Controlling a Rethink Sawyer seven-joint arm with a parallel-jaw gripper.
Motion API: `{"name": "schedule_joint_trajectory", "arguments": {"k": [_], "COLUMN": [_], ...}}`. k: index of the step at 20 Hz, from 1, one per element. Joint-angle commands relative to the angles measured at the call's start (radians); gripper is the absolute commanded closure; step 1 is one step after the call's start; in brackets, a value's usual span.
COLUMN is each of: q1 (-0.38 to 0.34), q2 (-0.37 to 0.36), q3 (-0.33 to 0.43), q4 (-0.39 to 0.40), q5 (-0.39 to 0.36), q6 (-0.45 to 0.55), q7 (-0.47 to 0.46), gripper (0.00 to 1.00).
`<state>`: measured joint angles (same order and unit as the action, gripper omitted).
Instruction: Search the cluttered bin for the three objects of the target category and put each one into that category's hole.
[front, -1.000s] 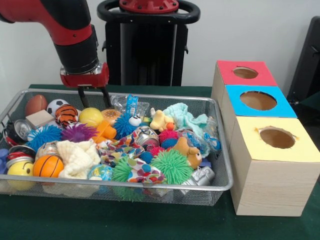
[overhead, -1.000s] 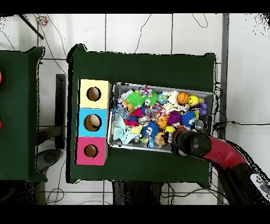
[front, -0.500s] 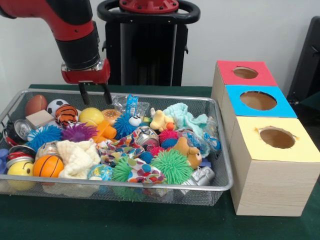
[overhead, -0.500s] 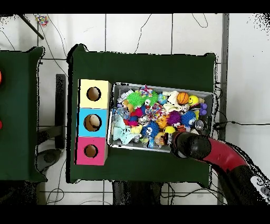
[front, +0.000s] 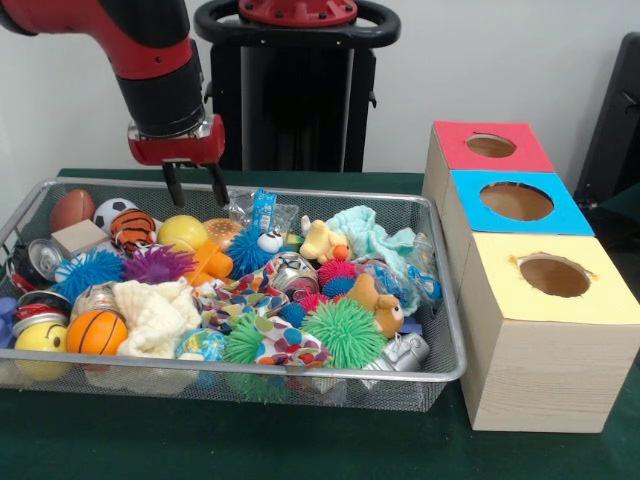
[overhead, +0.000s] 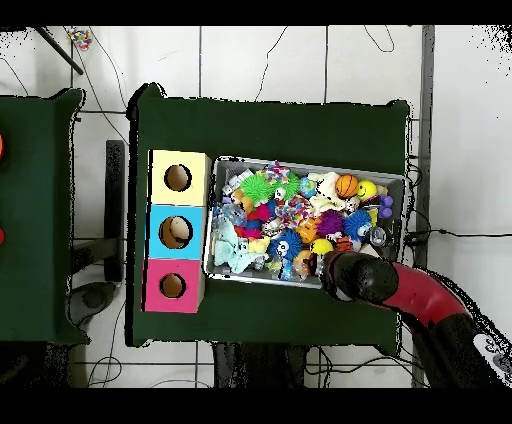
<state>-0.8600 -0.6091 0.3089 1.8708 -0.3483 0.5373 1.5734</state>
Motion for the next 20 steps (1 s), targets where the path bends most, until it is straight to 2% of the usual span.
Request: {"name": "schedule_joint_trajectory", "arguments": {"k": [1,13,20], "q1": [0.002,-0.007,-0.006], "q2": [0.029,0.093,0.084], "q3": [0.078,0.125,0.136], "q4": [-0.046,-0.158,-0.232], "q5": [0.022,0.045,0.024], "q6": [0.015,0.131,0.233], "q7": [0.016,-0.054,-0.101], "gripper": [0.0,0.0,0.0]}}
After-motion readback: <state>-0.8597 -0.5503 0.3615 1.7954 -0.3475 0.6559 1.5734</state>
